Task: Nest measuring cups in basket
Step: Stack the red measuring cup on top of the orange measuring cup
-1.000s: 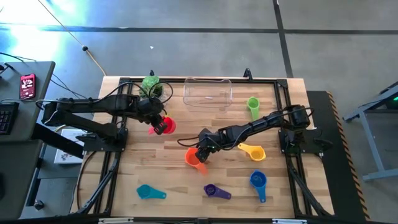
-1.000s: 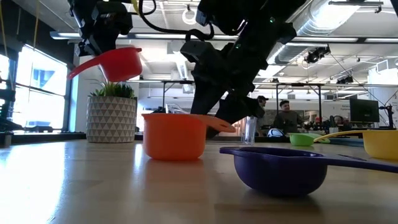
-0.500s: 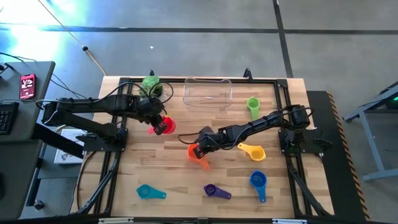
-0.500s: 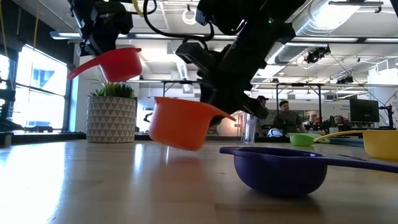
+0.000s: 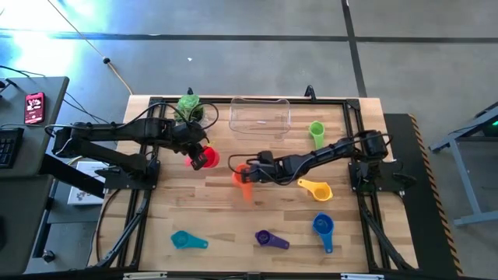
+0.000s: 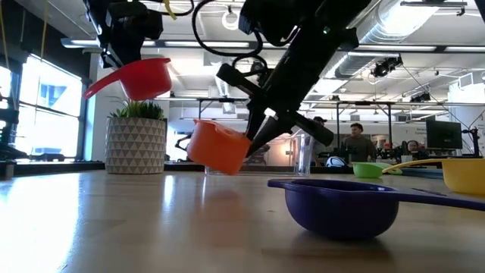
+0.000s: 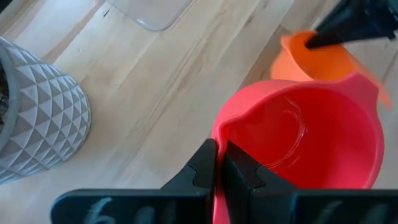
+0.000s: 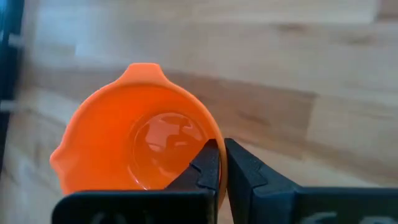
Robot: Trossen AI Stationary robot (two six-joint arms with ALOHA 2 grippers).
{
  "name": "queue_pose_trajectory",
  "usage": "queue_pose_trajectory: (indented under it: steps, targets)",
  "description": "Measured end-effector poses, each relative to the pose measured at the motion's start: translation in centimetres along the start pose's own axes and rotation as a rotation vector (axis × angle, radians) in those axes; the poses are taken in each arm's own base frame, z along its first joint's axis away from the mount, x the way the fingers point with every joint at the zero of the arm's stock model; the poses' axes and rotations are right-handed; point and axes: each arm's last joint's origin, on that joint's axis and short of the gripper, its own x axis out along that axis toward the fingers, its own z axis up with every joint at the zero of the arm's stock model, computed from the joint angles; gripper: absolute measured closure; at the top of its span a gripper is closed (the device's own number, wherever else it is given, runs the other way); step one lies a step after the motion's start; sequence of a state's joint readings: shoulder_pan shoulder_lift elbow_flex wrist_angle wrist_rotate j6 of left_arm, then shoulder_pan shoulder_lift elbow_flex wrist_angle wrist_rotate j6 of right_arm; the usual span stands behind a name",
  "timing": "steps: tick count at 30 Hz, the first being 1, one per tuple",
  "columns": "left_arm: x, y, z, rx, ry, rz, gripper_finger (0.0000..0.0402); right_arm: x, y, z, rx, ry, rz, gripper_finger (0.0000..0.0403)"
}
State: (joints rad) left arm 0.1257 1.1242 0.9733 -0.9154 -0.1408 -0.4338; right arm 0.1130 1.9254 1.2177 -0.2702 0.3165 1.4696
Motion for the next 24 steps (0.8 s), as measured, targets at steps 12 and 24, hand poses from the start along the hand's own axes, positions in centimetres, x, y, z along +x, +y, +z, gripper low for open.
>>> queue_pose_trajectory:
  steps: [12,24]
  targets:
    - [0.0,0.0,0.0,0.027,0.001,0.001,0.0396,0.5,-1.2,2.8,-0.022,0.035,-0.099,0.04]
    - [0.0,0.0,0.0,0.02,0.001,0.0,0.0396,0.7,-1.6,3.3,-0.036,0.075,-0.122,0.0398]
